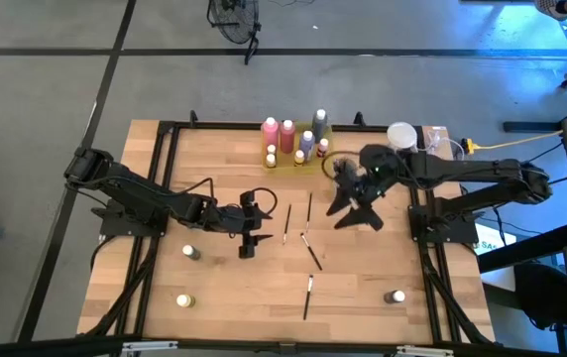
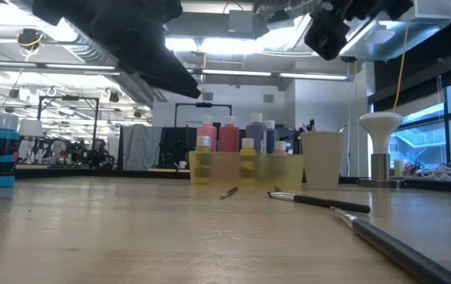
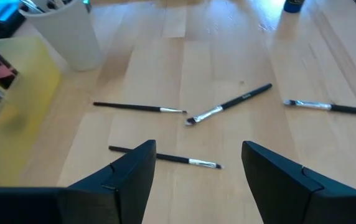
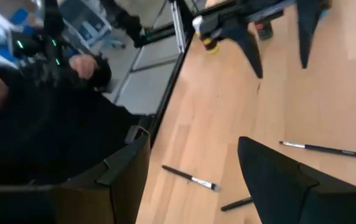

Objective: Pick & Place Paint Supplies
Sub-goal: Put the silver paint brush into the white cup

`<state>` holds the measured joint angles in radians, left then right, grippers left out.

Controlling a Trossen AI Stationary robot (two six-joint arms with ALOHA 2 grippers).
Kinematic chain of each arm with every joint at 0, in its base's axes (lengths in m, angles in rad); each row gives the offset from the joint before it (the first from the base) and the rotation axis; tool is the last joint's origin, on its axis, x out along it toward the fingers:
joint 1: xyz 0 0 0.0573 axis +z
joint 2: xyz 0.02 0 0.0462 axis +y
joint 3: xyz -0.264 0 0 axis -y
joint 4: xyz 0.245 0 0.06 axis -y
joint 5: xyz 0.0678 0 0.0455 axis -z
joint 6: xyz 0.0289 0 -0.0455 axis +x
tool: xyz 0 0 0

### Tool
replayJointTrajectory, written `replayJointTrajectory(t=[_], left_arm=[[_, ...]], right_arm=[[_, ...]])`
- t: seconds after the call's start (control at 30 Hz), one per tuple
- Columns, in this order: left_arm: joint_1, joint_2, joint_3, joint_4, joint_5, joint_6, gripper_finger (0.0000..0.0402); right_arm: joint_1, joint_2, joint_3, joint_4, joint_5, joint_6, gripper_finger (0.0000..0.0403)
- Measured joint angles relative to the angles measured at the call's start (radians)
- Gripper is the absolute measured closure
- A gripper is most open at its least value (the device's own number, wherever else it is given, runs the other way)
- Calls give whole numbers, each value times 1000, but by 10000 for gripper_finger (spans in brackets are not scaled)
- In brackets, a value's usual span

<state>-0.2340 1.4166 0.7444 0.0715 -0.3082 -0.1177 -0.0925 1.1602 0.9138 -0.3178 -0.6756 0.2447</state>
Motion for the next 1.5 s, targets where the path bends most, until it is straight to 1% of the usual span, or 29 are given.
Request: replayJointTrajectory(t=[0.07,0.13,0.3,0.37,0.5,0.6,0.73,0.83,0.97,1.03,1.13,1.27,1.5], left_arm=[[0,0,0,-2,22,0,167],[0,0,0,-2,39,0,167],[0,0,0,-2,43,1,168],[0,0,0,-3,43,19,167],[0,0,0,-17,42,49,167],[0,0,0,-31,41,52,169],[0,0,0,-52,39,52,167],[0,0,0,-57,38,52,167],[0,0,0,-59,38,50,168],[0,0,0,-61,38,50,167],[0,0,0,-61,38,47,167],[0,0,0,-64,38,18,169],[-20,0,0,-81,39,-19,167]], right_arm=[[39,8,0,-3,48,-13,156],[81,21,0,1,119,-8,156],[180,83,0,-1,394,115,156],[211,114,0,0,477,136,156],[264,176,0,14,535,118,156],[292,234,0,29,646,156,160],[303,332,0,39,779,254,171],[304,412,0,56,791,317,178],[302,502,-1,120,714,328,182],[302,528,-1,160,693,328,182],[302,550,29,160,693,318,182],[302,559,63,144,724,293,182],[302,559,88,37,795,290,182]])
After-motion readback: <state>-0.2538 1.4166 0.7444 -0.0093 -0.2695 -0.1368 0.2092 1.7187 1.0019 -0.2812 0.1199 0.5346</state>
